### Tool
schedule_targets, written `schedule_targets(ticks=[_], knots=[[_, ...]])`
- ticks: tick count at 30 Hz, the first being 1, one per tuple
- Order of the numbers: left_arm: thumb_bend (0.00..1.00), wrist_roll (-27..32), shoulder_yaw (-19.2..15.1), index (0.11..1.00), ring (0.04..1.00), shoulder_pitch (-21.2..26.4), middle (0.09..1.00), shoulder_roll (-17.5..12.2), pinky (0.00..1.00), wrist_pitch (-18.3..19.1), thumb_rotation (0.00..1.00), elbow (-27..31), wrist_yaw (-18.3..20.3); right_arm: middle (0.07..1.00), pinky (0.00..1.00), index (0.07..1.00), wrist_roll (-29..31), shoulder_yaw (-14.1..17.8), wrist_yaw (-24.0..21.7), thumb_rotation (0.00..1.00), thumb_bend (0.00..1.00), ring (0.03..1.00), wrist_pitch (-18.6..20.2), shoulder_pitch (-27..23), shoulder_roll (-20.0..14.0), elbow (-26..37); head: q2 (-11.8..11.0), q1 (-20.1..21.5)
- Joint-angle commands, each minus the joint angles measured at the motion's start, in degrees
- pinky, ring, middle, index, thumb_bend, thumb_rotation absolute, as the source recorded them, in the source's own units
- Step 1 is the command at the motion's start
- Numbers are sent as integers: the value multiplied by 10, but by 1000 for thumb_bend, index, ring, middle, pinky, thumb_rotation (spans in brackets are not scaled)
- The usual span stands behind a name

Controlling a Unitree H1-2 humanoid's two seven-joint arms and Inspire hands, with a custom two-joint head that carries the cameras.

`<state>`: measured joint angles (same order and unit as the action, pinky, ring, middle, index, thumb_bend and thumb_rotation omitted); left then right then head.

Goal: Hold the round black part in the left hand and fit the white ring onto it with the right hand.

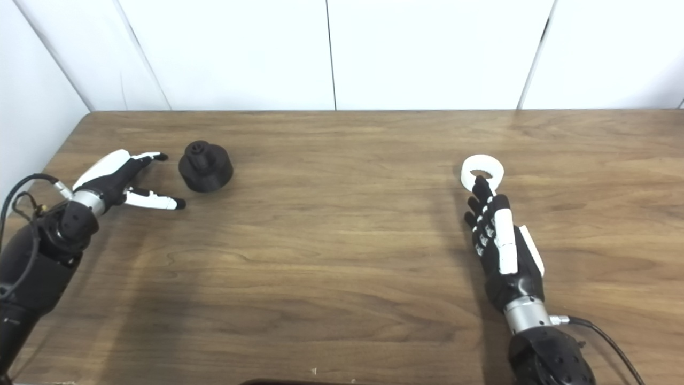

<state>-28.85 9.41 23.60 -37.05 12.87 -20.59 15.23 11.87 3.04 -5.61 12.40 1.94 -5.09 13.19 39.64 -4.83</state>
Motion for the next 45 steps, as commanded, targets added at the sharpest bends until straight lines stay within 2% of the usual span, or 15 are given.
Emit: schedule_targets(ticks=[1, 11, 17, 30, 41, 45], knots=[[958, 0, -5, 918, 1000, 41, 972, -12, 943, -1, 427, 6, -3, 1000, 1000, 972, 2, -1, -7, 1000, 615, 1000, -16, -3, -2, 14, 1, 0], [978, 10, -3, 921, 1000, 64, 988, -1, 906, -1, 433, -12, 11, 1000, 1000, 971, -3, -4, -6, 1000, 612, 1000, -22, 3, 1, 12, -3, 3], [948, 7, 5, 918, 1000, 86, 983, 8, 888, -8, 418, -33, 6, 1000, 1000, 963, -6, -6, -5, 1000, 605, 1000, -29, 8, 2, 9, -5, 7], [968, 12, 20, 917, 1000, 120, 979, 32, 927, -33, 435, -89, -2, 995, 1000, 959, -11, -4, -1, 1000, 621, 1000, -32, 17, 5, 17, -5, 16], [1000, 16, 31, 916, 1000, 132, 974, 42, 924, -53, 444, -107, -5, 1000, 1000, 962, -8, 0, 0, 1000, 617, 1000, -31, 20, 6, 22, -1, 15], [987, 26, 28, 914, 1000, 132, 972, 46, 927, -51, 415, -104, 0, 997, 1000, 960, -6, 1, 0, 1000, 621, 1000, -30, 19, 6, 22, 0, 15]])
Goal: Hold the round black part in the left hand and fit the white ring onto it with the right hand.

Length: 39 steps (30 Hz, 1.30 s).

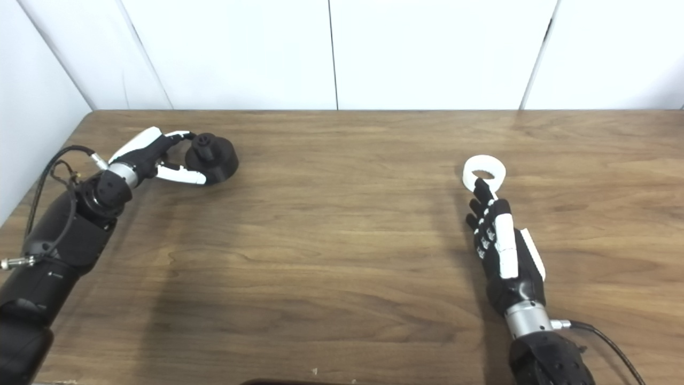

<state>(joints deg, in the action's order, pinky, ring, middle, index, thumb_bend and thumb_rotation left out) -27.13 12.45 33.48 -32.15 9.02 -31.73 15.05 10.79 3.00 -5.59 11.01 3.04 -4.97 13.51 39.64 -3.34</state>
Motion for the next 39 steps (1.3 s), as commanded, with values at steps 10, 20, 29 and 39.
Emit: schedule_targets(ticks=[10, 20, 29, 39], knots=[[977, 8, 1, 902, 1000, 31, 974, 7, 919, -17, 382, 16, 0, 1000, 1000, 958, 5, 2, 0, 1000, 635, 1000, -16, 7, 6, 15, 0, 1], [937, 1, 5, 861, 1000, 23, 950, 13, 907, -23, 336, 29, -9, 996, 1000, 958, 4, 3, 3, 1000, 623, 1000, -14, 7, 7, 21, 3, 3], [907, -9, 16, 772, 1000, 17, 951, 11, 889, -39, 314, 32, -21, 1000, 1000, 964, 4, 3, 1, 1000, 626, 1000, -10, 5, 3, 23, 4, 3], [845, -8, 10, 652, 994, 13, 932, 14, 894, -46, 208, 27, -45, 999, 1000, 966, 8, 4, 1, 1000, 637, 1000, -3, 2, 2, 26, 6, 2]])
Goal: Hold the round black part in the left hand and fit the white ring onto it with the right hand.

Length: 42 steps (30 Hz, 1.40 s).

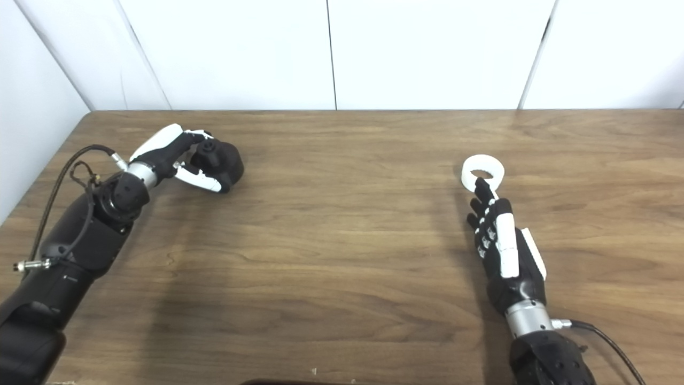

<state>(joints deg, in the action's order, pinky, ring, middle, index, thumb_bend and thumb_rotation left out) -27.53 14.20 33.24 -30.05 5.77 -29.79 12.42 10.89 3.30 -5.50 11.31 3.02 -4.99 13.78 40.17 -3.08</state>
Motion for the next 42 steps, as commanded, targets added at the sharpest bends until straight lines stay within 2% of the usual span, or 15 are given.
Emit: schedule_targets(ticks=[1, 6, 8, 10, 16, 26, 32, 42], knots=[[840, -3, -9, 636, 988, 15, 924, -6, 889, -18, 191, 5, -24, 1000, 1000, 967, 7, 1, -1, 1000, 641, 1000, -4, 2, 2, 24, 0, -1], [820, -4, -11, 598, 971, 14, 905, -5, 870, -26, 143, 3, -38, 998, 1000, 969, 5, 1, 0, 1000, 647, 1000, 0, 2, 2, 26, 0, -1], [621, -6, -12, 528, 964, 12, 897, -4, 860, -33, 94, 1, -47, 999, 1000, 970, 5, 1, -1, 1000, 646, 1000, 1, 1, 2, 26, 0, -2], [544, -7, -12, 501, 963, 11, 896, -5, 858, -35, 75, 2, -50, 1000, 1000, 976, 7, 0, -3, 1000, 642, 1000, 3, -1, 1, 26, 1, -1], [524, -3, -13, 494, 961, 10, 893, -3, 859, -44, 70, -3, -56, 1000, 1000, 976, 6, 0, -3, 1000, 644, 1000, 5, -4, -1, 26, 1, -1], [523, -6, -6, 495, 961, -2, 895, -2, 857, -24, 73, 29, -32, 1000, 1000, 984, 6, 0, -7, 1000, 643, 1000, 10, -7, -7, 29, 4, -1], [522, 1, -2, 496, 965, -11, 897, -3, 854, -10, 74, 56, -4, 1000, 1000, 979, 4, -1, -6, 1000, 651, 1000, 13, -7, -6, 30, 6, -3], [523, -6, 12, 496, 969, -41, 898, -5, 861, 0, 74, 134, 42, 1000, 1000, 984, -1, -7, -4, 1000, 659, 1000, 10, -6, 0, 27, 9, -5]])
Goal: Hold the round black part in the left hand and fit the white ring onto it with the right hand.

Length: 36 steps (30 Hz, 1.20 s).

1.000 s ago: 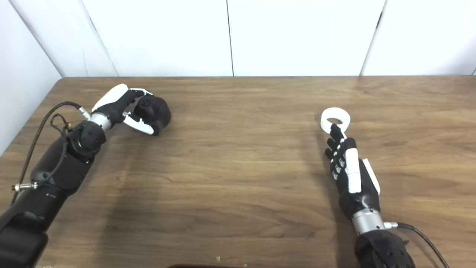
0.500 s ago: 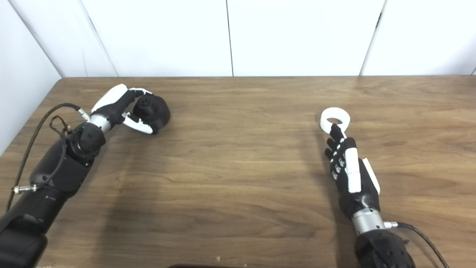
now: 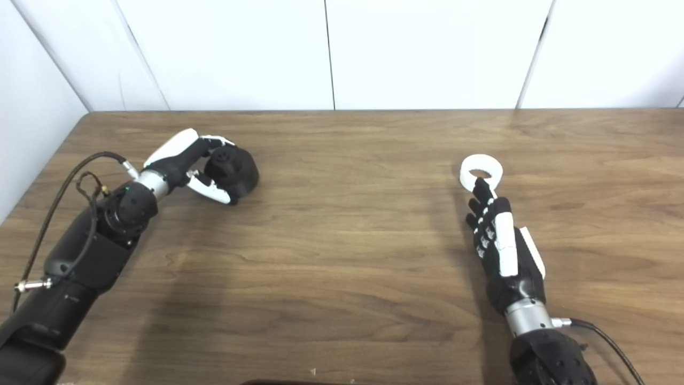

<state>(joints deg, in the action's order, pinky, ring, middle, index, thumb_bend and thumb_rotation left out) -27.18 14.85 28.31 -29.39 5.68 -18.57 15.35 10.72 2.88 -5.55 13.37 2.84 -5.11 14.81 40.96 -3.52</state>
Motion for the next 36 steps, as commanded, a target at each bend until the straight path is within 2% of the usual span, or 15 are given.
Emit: schedule_targets(ticks=[1, 13, 18, 25, 36], knots=[[522, -8, 7, 496, 971, 5, 900, -12, 865, 4, 74, 33, 19, 1000, 1000, 986, 0, -4, -4, 1000, 658, 1000, -11, -4, 1, 16, 1, 0], [523, -16, 30, 494, 962, -38, 897, -4, 868, 7, 74, 149, 65, 1000, 1000, 987, -1, -7, -5, 1000, 656, 1000, -17, -1, 3, 13, 2, 2], [522, -13, 36, 494, 973, -56, 904, 11, 887, 15, 76, 182, 83, 1000, 1000, 987, -2, -8, -2, 1000, 655, 1000, -16, -1, 5, 14, 3, 4], [521, -17, 58, 495, 976, -87, 903, 31, 875, 3, 81, 238, 101, 1000, 1000, 990, -5, -10, -3, 1000, 653, 1000, -17, -1, 7, 16, 4, 7], [521, -38, 108, 496, 962, -130, 896, 65, 892, -7, 81, 318, 123, 1000, 1000, 993, -10, -15, 1, 1000, 648, 1000, -8, 0, 12, 23, 6, 13]])
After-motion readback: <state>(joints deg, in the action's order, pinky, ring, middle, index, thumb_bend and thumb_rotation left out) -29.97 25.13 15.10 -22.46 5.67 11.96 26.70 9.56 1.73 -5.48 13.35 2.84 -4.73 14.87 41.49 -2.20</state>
